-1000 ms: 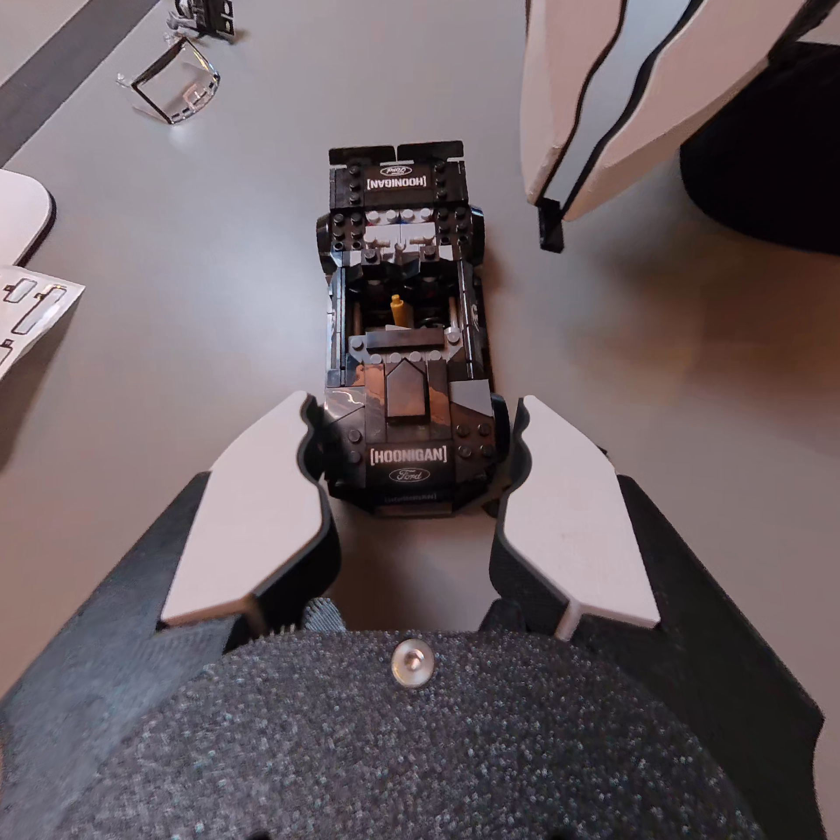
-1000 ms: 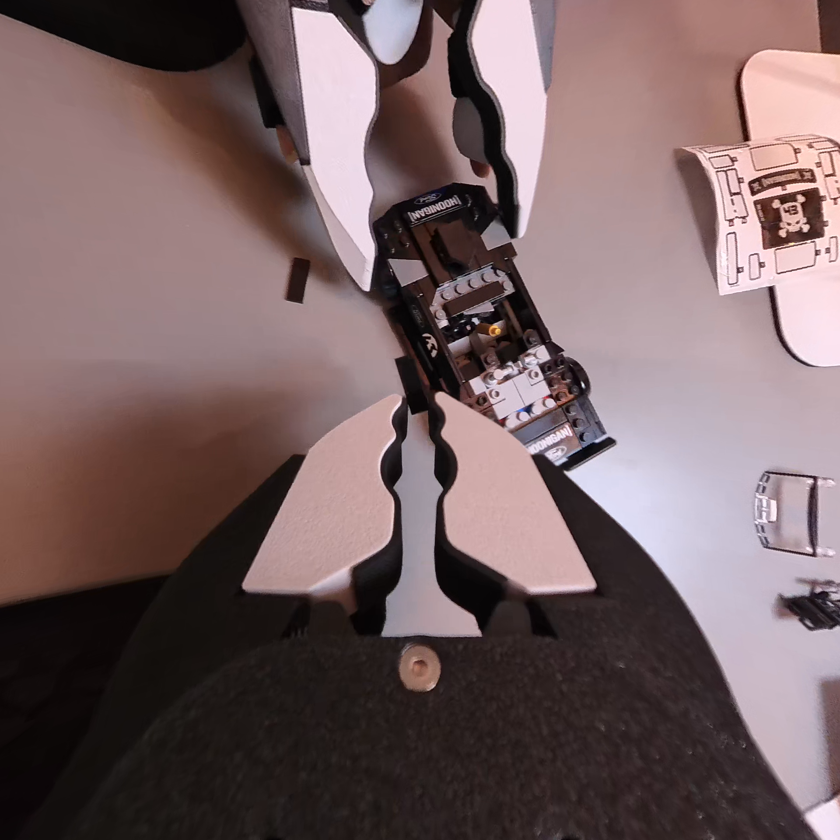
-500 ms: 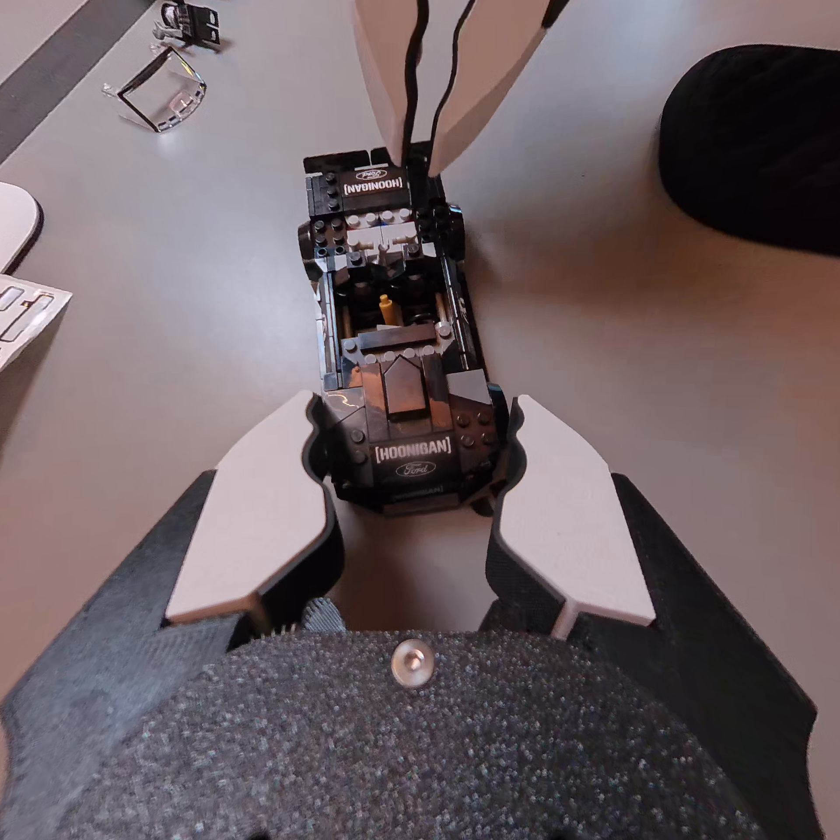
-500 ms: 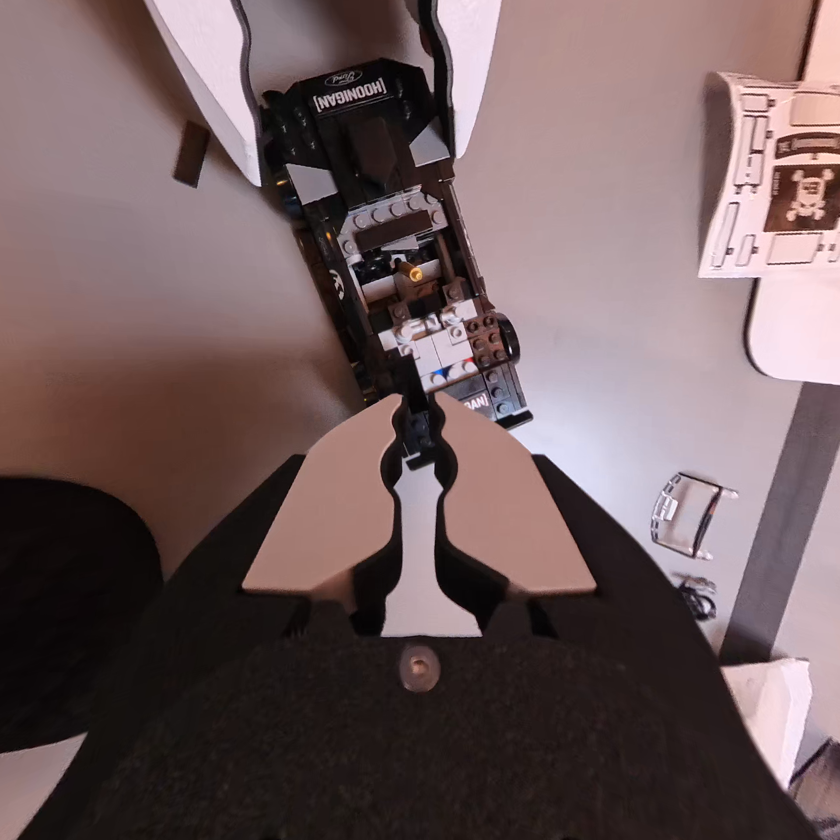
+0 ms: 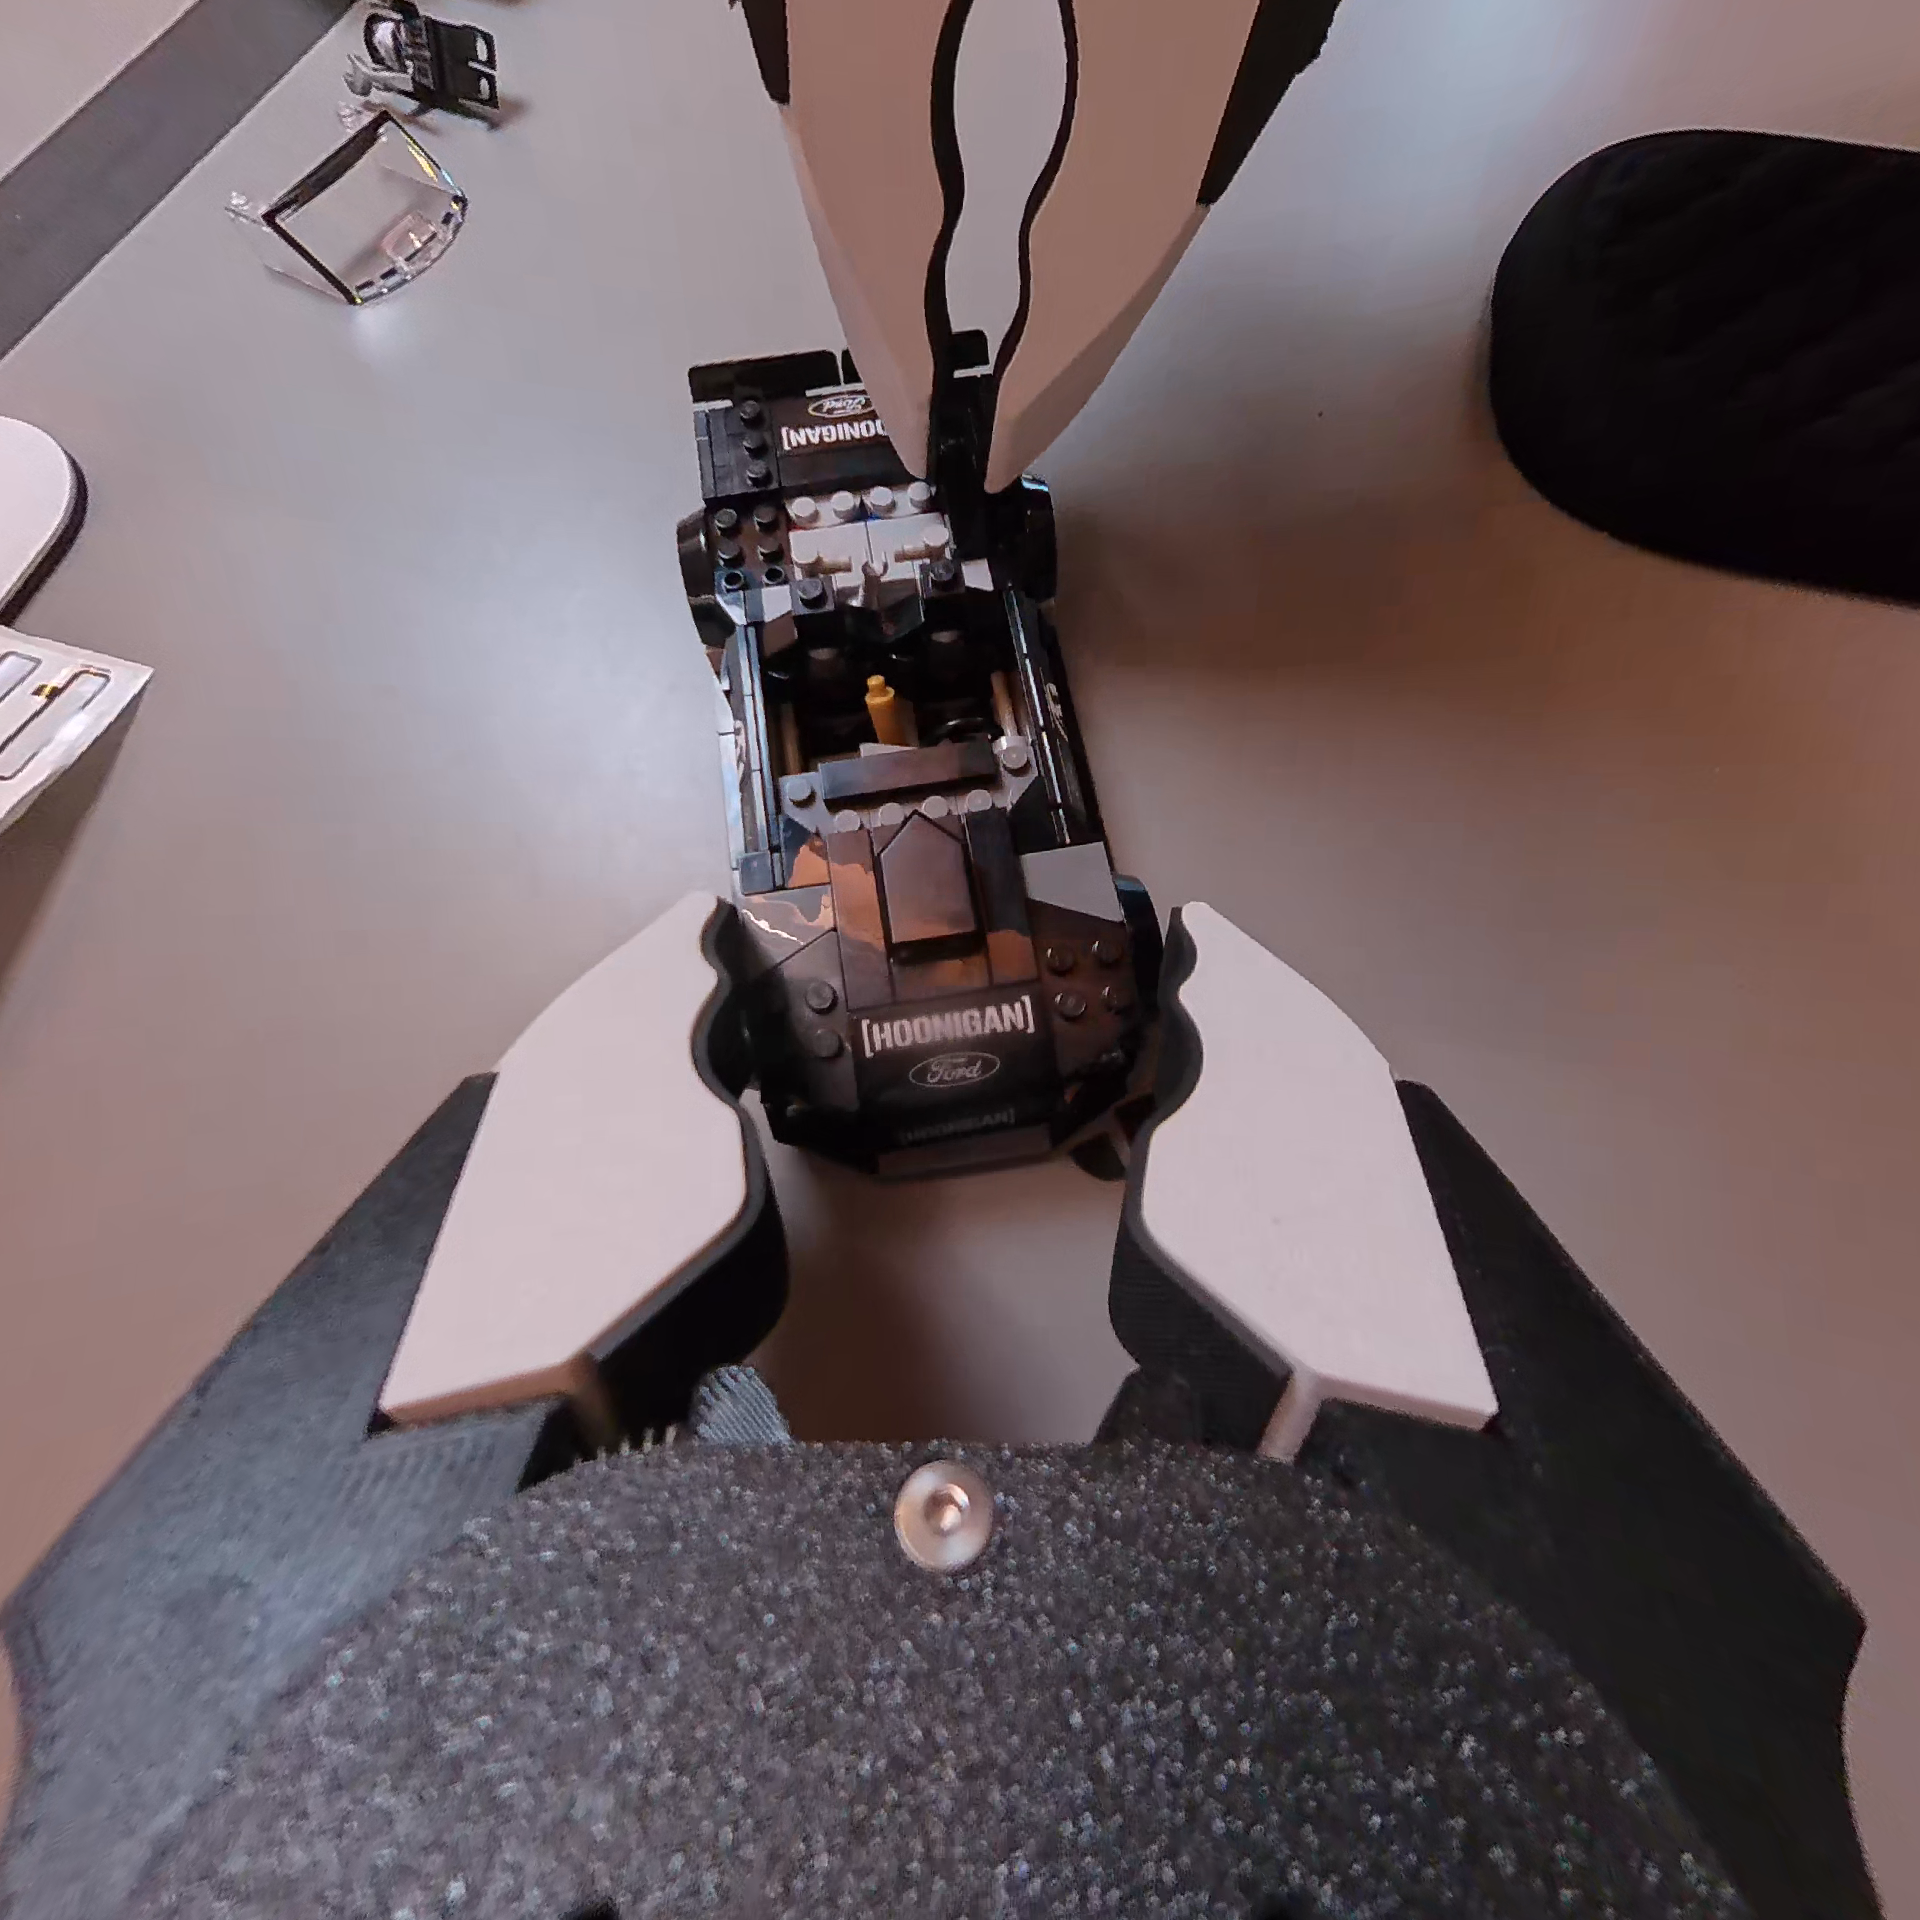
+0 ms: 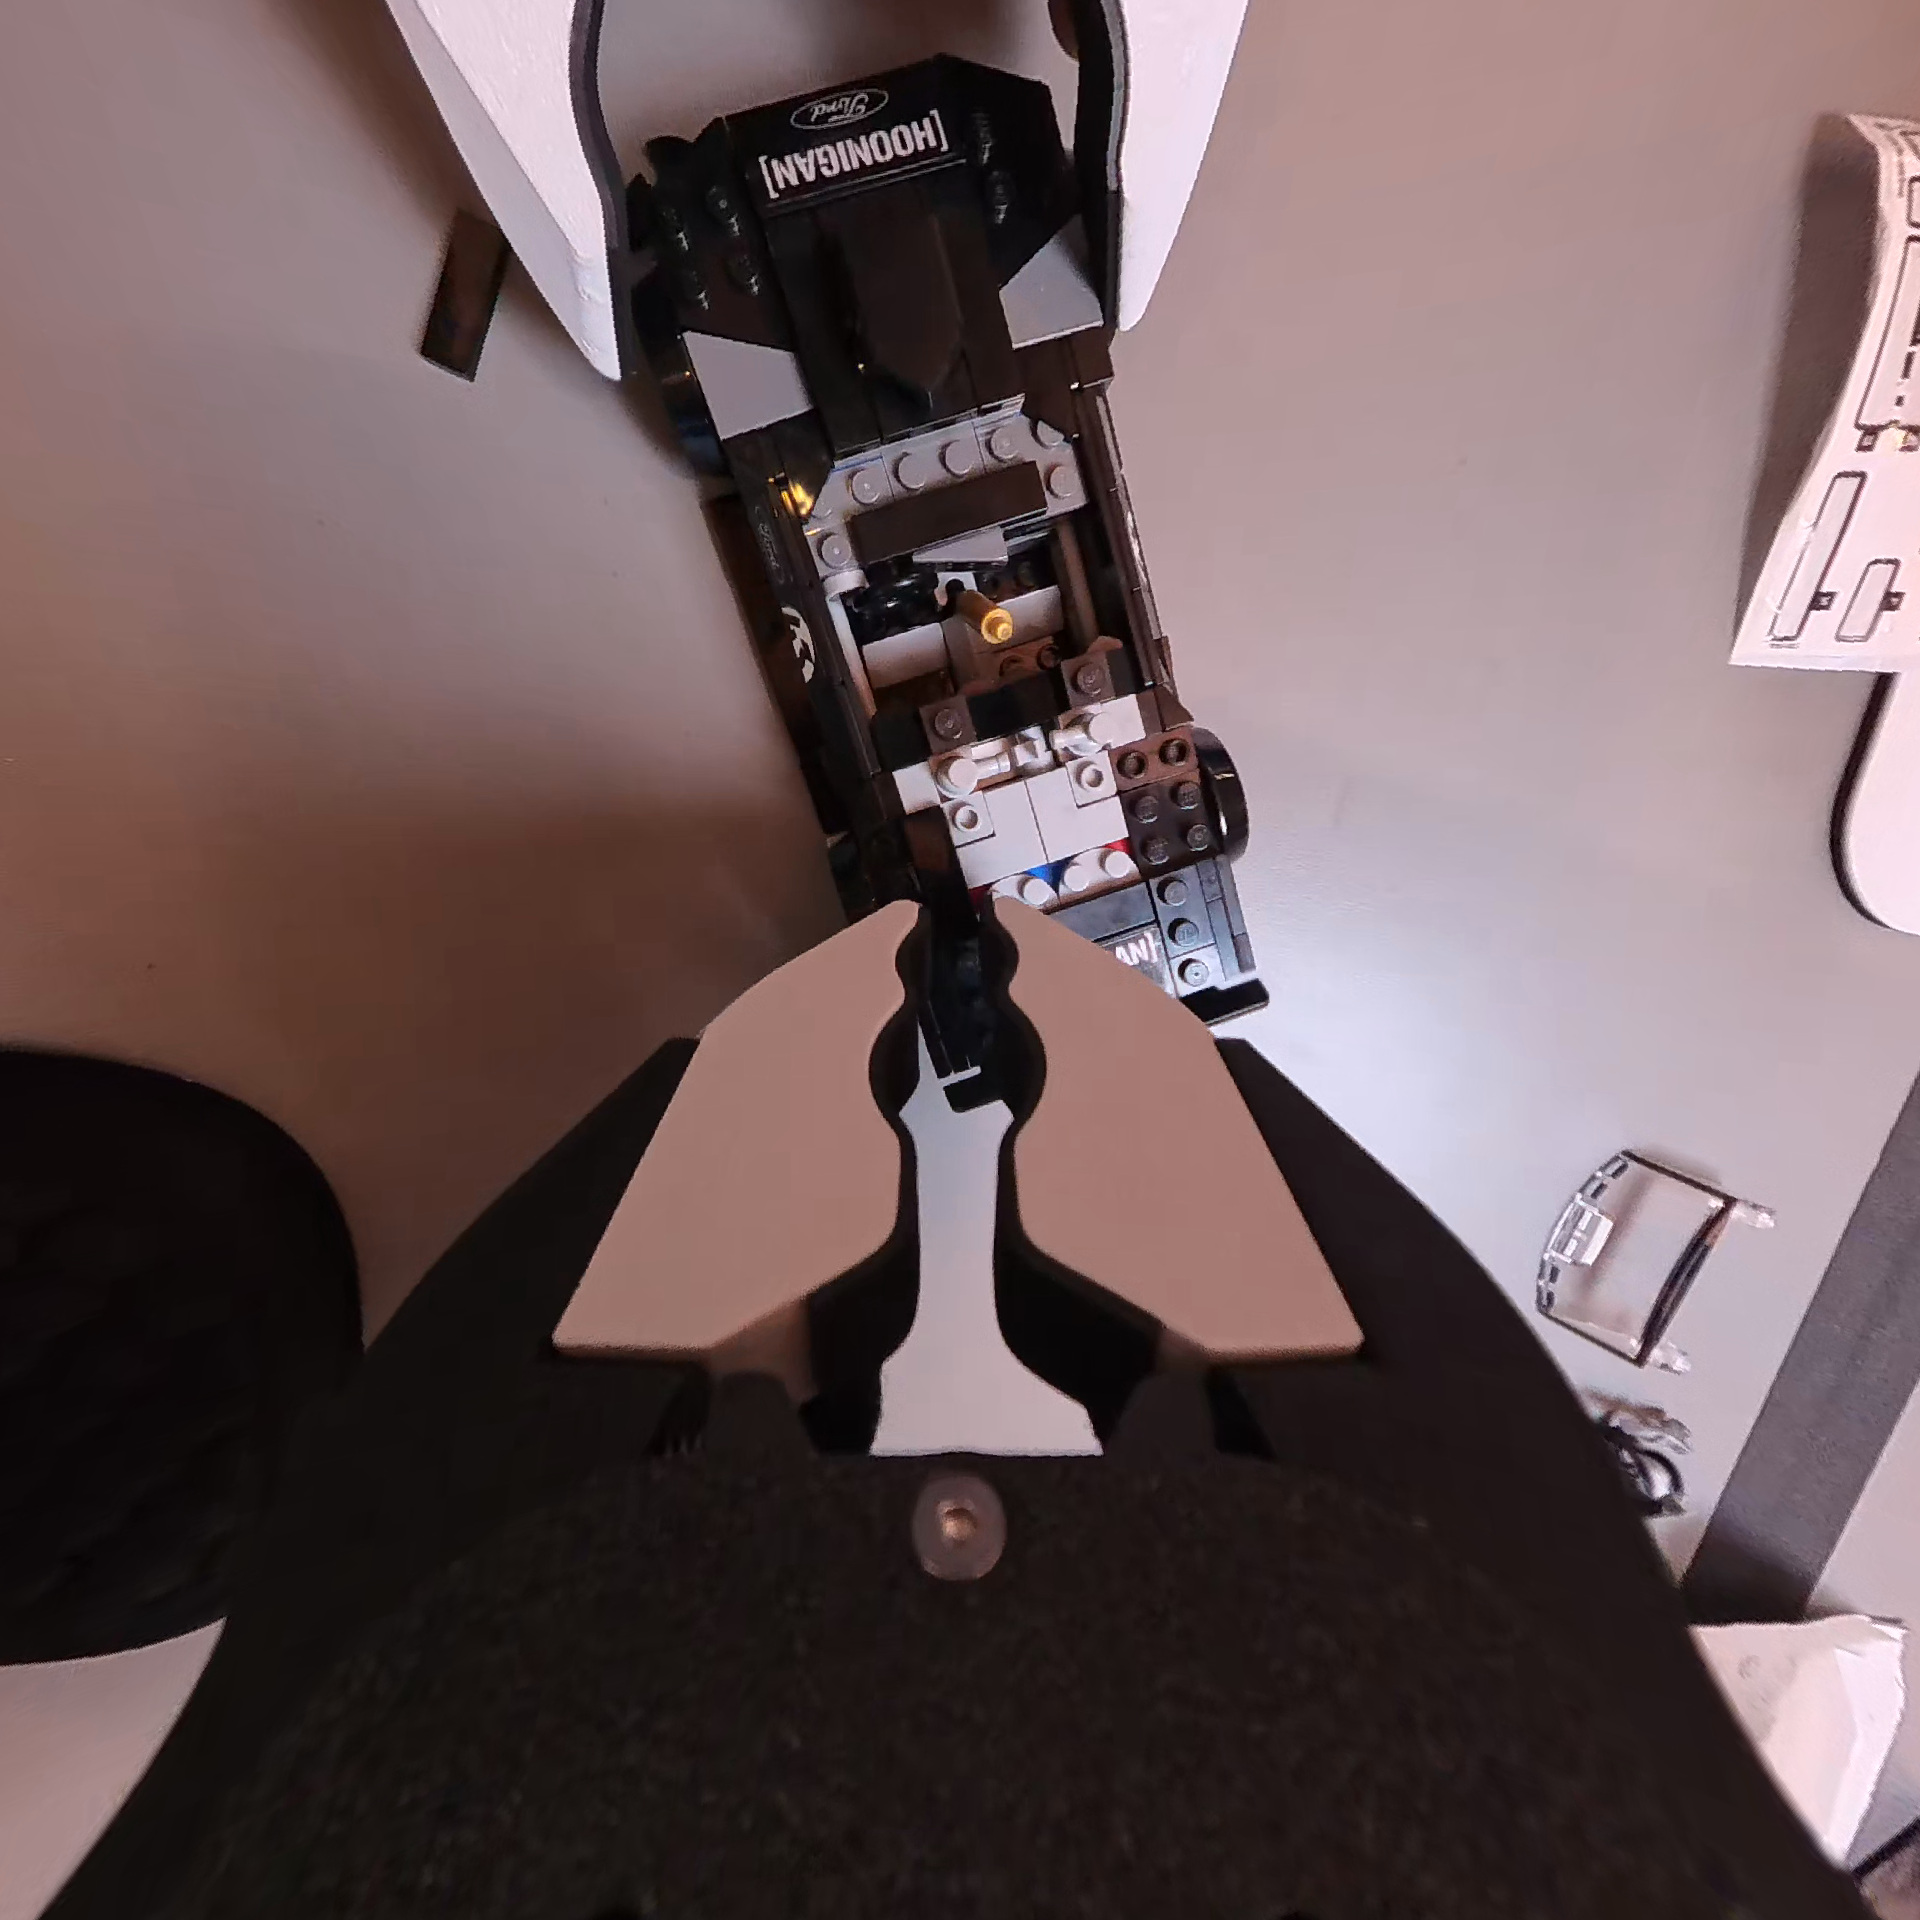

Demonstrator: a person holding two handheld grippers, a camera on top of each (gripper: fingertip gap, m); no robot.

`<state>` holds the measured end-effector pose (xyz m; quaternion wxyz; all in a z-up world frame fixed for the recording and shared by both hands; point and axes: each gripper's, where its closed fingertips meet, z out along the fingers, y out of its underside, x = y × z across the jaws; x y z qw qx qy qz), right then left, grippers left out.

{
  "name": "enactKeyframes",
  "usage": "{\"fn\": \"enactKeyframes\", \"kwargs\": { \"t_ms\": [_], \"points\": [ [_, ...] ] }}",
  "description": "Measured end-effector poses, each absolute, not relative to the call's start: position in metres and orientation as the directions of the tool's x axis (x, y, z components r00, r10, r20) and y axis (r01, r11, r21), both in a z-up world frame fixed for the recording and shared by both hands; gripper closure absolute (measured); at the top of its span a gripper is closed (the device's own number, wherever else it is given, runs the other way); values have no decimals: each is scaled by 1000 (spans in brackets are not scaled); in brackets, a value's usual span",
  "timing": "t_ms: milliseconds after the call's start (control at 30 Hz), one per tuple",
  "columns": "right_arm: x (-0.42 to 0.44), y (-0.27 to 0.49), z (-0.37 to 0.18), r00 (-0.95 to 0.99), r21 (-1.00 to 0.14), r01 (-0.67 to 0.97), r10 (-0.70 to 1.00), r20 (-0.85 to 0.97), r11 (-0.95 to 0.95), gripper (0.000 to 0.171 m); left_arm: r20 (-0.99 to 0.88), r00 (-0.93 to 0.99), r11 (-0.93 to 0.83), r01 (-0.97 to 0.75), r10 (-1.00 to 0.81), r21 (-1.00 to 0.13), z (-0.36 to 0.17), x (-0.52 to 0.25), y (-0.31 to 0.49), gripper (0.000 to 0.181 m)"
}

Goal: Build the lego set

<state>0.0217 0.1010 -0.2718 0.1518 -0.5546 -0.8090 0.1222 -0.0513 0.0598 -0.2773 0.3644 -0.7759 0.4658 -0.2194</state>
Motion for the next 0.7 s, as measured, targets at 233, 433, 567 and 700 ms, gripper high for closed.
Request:
{"fn": "enactKeyframes", "kwargs": {
  "t_ms": [233,433,567,700],
  "points": [
    [20,102,-272,-363,-340,863,927,98,374,162,4,469,-301,-561,-883,-771,-278,-51,60,105],
    [20,102,-272,-366,-331,866,926,89,374,162,8,468,-302,-558,-884,-772,-278,-51,60,105],
    [21,101,-273,-357,-326,874,931,72,360,162,8,467,-301,-558,-884,-773,-278,-52,60,105],
    [21,102,-273,-358,-319,876,931,75,362,162,5,466,-299,-559,-885,-773,-278,-51,60,105]
  ]
}}
